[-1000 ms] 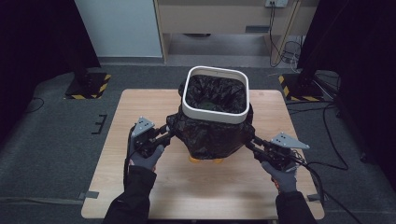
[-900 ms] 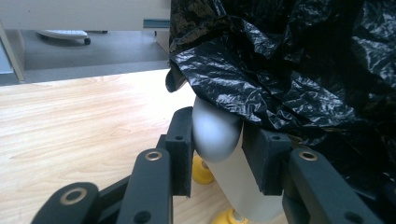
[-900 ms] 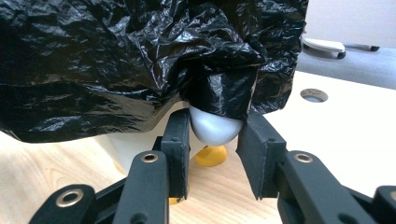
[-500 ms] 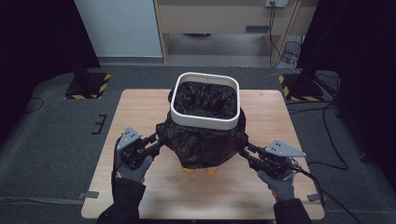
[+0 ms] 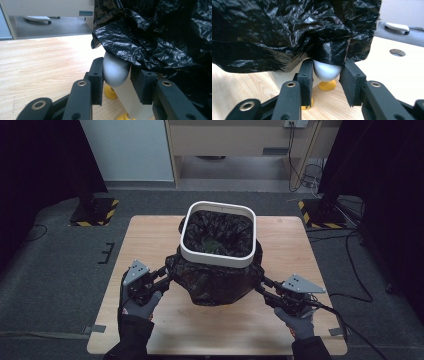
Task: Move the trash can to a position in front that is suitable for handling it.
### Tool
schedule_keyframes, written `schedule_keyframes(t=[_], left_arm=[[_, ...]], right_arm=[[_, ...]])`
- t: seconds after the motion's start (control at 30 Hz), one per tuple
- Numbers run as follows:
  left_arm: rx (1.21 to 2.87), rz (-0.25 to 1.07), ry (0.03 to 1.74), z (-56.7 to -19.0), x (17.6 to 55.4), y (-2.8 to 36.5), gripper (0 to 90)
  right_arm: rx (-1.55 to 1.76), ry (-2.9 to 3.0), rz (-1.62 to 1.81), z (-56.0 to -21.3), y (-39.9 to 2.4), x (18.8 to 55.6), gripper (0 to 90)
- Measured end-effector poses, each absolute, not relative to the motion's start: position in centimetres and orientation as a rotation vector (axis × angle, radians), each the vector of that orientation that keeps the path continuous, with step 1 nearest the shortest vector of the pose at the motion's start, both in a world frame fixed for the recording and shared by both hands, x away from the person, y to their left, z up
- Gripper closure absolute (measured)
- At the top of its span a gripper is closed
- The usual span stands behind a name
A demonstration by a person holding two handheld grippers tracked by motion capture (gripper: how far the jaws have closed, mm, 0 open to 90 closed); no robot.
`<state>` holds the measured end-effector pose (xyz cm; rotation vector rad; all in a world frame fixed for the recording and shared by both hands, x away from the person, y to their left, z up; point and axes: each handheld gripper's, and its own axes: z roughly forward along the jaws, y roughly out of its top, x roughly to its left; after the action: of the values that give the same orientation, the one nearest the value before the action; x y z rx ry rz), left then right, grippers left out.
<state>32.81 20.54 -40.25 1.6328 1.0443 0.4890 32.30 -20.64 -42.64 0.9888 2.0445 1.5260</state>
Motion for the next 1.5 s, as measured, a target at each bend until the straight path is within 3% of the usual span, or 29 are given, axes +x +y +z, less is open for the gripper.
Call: schedule_keyframes(t=[0.1,0.23,0.33,0.4,0.5,0.7,0.9,1.23,1.5], left_arm=[[1.630,0.518,1.034,-40.2,32.6,20.8,59.5],[1.652,0.555,1.011,-40.3,31.8,21.2,49.9],[1.673,0.581,0.997,-40.6,31.3,21.6,46.0],[1.690,0.593,0.999,-41.1,31.0,21.9,39.9],[1.732,0.582,1.027,-42.3,30.8,22.6,32.4],[1.803,0.567,1.121,-45.7,31.0,24.3,23.6],[1.897,0.524,1.236,-49.4,31.8,25.5,22.6],[1.976,0.464,1.316,-52.1,33.7,25.8,18.3],[2.041,0.483,1.303,-52.9,34.6,25.2,15.9]], right_arm=[[0.983,2.025,1.538,-42.5,-20.8,32.3,53.9],[1.018,2.008,1.555,-42.6,-21.9,32.0,32.3],[1.038,1.997,1.556,-42.7,-22.4,32.0,28.3],[1.051,1.985,1.563,-42.8,-22.9,32.0,18.3],[1.043,1.982,1.559,-42.9,-23.5,32.0,13.1],[1.065,1.963,1.504,-43.4,-24.1,32.4,12.6],[1.098,1.938,1.434,-43.6,-24.7,33.3,12.2],[1.126,1.863,1.430,-43.2,-25.3,34.2,9.6],[1.031,1.839,1.340,-42.3,-24.9,34.8,21.0]])
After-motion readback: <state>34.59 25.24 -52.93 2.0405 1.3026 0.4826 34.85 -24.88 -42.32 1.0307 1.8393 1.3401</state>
